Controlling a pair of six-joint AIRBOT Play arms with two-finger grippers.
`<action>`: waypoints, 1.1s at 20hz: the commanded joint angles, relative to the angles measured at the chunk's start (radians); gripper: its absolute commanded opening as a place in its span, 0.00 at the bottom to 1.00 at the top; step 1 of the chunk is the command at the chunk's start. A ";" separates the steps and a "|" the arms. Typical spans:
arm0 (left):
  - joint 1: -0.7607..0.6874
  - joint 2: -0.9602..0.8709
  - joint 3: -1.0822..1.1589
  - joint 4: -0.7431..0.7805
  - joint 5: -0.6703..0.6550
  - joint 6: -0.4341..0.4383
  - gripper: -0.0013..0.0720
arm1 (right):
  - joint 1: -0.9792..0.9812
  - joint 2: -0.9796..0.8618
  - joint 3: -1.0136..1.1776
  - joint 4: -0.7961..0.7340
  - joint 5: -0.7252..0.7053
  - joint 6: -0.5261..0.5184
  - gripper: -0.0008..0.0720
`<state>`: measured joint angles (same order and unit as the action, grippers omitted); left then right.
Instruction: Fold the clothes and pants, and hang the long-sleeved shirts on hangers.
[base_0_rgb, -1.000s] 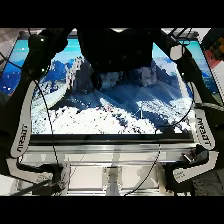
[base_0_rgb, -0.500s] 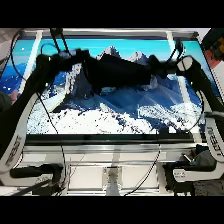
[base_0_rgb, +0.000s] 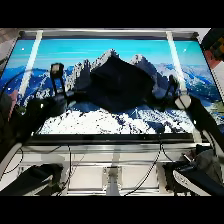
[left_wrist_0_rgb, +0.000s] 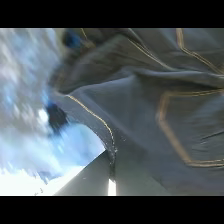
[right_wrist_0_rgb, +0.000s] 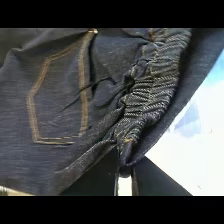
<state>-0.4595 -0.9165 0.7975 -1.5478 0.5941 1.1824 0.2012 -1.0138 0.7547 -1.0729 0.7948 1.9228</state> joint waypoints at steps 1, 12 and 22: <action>-0.099 0.190 -0.124 0.005 0.063 -0.084 0.02 | 0.081 0.195 -0.173 -0.009 0.064 0.146 0.05; -0.145 0.391 -0.085 0.135 0.165 -0.208 0.02 | 0.218 0.570 -0.255 -0.188 0.389 0.619 0.06; -0.143 -0.381 0.486 0.135 -0.117 -0.013 0.02 | 0.216 0.464 -0.254 -0.378 -0.070 0.997 0.06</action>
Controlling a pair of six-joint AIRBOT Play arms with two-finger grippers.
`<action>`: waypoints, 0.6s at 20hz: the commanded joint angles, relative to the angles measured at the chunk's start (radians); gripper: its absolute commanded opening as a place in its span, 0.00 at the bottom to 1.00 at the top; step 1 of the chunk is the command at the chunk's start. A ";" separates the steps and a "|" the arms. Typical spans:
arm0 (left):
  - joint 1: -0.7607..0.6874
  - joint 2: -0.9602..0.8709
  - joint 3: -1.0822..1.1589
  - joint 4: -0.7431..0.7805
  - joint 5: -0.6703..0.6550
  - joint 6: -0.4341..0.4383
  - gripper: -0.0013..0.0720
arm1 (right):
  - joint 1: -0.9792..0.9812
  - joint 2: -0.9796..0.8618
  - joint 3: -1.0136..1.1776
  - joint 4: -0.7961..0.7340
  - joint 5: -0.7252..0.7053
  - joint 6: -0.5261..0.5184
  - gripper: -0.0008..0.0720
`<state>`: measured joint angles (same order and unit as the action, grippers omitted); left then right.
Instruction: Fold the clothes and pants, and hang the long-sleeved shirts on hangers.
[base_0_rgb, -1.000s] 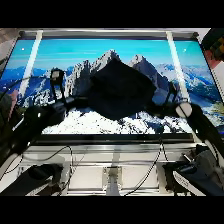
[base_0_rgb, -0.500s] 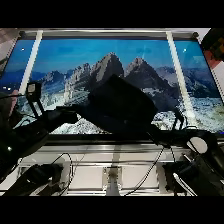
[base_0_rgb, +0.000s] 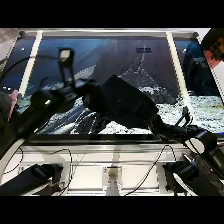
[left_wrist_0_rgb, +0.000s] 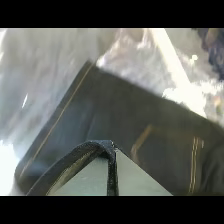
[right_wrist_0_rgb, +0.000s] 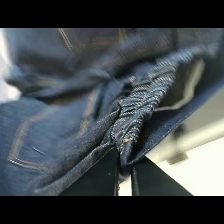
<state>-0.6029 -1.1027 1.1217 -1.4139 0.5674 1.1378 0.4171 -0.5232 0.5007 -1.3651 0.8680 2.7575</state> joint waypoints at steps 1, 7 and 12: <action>0.005 -0.241 0.201 0.001 -0.121 0.031 0.02 | -0.010 -0.035 0.000 -0.113 -0.163 0.213 0.06; 0.039 -0.408 0.275 0.000 -0.285 0.030 0.02 | -0.222 -0.086 0.006 -0.151 -0.199 0.248 0.06; 0.039 -0.501 0.275 0.000 -0.435 0.029 0.02 | -0.274 -0.208 0.006 -0.135 -0.337 0.248 0.05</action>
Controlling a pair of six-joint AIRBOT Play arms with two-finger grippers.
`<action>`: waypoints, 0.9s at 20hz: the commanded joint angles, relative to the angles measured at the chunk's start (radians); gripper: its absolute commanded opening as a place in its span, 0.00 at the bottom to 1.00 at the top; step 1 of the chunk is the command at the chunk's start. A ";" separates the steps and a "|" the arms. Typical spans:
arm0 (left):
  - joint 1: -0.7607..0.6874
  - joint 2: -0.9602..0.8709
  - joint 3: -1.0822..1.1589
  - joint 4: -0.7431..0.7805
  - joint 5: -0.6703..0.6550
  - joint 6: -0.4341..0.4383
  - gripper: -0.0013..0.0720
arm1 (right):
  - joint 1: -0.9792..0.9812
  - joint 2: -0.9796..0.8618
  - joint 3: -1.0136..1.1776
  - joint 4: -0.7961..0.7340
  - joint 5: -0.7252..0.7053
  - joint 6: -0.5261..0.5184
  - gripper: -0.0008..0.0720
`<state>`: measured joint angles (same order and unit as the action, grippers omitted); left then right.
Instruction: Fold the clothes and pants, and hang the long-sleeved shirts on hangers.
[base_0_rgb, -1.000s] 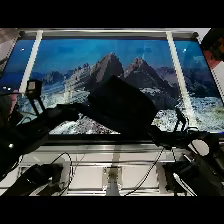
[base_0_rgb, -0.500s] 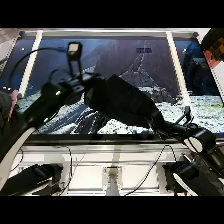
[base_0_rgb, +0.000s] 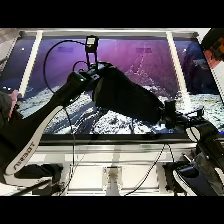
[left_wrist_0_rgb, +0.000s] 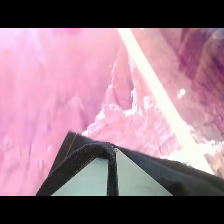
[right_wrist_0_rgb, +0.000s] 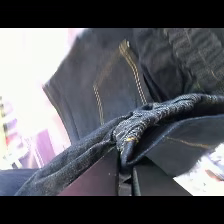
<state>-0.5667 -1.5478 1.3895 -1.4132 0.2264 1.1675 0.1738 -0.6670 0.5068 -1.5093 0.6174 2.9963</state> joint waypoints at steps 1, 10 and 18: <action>0.003 -0.072 0.007 -0.001 -0.105 -0.008 0.02 | -0.030 -0.097 0.000 0.023 -0.115 0.009 0.06; 0.052 -0.289 0.071 -0.001 -0.456 -0.247 0.03 | -0.031 -0.374 0.000 0.135 -0.589 0.009 0.06; 0.117 -0.408 0.163 -0.124 -0.674 -0.245 0.63 | -0.062 -0.586 0.000 0.196 -1.247 -0.056 0.59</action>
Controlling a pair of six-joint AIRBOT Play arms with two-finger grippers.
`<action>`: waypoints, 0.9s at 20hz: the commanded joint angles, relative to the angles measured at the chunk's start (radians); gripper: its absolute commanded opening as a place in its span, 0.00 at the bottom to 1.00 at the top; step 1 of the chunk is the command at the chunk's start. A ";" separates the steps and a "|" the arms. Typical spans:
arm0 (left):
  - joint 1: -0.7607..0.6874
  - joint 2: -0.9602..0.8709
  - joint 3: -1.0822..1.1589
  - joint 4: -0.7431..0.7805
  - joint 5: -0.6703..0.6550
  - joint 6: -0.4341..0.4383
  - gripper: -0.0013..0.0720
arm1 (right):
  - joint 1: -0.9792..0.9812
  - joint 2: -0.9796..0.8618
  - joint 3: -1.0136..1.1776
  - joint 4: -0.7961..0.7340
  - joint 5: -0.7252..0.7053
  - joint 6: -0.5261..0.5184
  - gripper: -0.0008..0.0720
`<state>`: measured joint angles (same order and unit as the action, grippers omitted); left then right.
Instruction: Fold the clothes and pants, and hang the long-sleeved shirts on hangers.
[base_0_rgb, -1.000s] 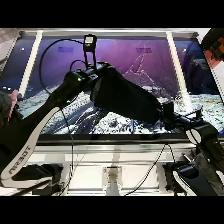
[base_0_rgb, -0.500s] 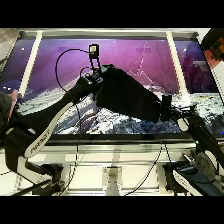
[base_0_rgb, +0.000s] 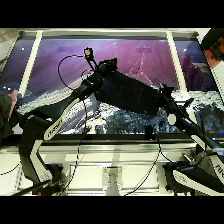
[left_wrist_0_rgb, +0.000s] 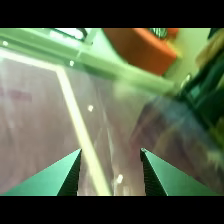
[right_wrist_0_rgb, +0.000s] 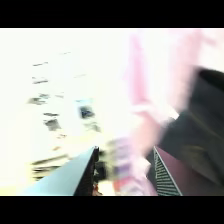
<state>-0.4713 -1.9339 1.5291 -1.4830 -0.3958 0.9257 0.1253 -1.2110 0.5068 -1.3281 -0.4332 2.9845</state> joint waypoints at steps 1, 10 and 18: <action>0.031 -0.019 0.029 -0.055 -0.052 -0.003 0.63 | -0.019 -0.042 0.000 0.010 -0.203 -0.047 0.59; 0.075 0.297 0.034 0.171 0.243 -0.003 0.03 | -0.109 0.047 0.000 -0.333 -0.164 0.013 0.06; 0.060 0.647 0.034 0.166 0.923 0.281 0.03 | -0.210 0.132 -0.003 -0.734 0.169 0.017 0.06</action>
<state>-0.4057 -1.3991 1.5623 -1.3212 0.2817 1.1038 -0.0761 -1.0893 0.5049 -1.8923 -0.3550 2.9994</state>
